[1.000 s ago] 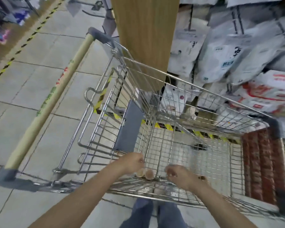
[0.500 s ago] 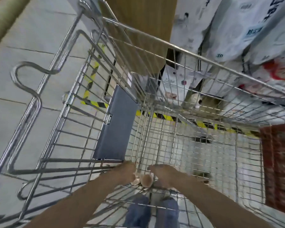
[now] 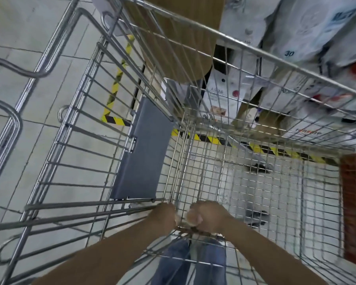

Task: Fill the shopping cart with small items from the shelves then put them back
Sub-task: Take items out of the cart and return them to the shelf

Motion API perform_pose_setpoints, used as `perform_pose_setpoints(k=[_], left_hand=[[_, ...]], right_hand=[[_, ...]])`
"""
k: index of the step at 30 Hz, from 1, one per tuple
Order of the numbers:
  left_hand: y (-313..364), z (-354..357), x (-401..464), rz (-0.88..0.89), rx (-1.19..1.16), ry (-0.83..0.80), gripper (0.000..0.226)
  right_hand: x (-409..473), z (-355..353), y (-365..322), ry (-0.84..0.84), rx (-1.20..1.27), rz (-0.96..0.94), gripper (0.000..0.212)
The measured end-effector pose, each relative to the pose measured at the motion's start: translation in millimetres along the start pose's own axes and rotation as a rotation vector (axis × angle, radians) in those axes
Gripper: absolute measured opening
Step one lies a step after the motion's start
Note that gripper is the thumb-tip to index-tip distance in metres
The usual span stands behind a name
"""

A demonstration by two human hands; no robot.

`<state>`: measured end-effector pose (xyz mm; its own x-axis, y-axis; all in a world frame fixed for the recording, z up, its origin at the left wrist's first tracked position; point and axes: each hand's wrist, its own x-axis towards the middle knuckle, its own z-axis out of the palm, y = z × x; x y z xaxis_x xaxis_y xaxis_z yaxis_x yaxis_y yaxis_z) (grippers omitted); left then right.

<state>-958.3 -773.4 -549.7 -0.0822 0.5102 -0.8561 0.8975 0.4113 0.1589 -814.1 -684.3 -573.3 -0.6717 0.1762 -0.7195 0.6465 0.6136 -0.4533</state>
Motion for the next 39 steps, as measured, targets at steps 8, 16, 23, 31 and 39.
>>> perform_pose_setpoints(k=[8,16,23,31,39], left_hand=[[12.8,24.5,21.7,-0.133,0.121,-0.014,0.034],[26.9,6.1,12.0,0.036,0.228,0.051,0.04],[61.8,-85.9,-63.8,0.25,-0.532,0.299,0.057],[104.5,-152.7,-196.9,0.502,-1.106,0.443,0.049],[164.3,-179.0,-282.2,0.723,-1.553,0.061,0.078]], right_hand=[[-44.9,-20.5,27.9,0.252,0.395,0.14,0.033],[-80.8,-41.8,35.0,0.415,0.56,0.206,0.049],[-157.4,-75.5,15.3,0.713,0.815,0.278,0.044],[-266.9,-99.0,-37.2,1.019,1.094,0.228,0.056],[-389.6,-106.4,-89.1,1.367,1.366,0.101,0.045]])
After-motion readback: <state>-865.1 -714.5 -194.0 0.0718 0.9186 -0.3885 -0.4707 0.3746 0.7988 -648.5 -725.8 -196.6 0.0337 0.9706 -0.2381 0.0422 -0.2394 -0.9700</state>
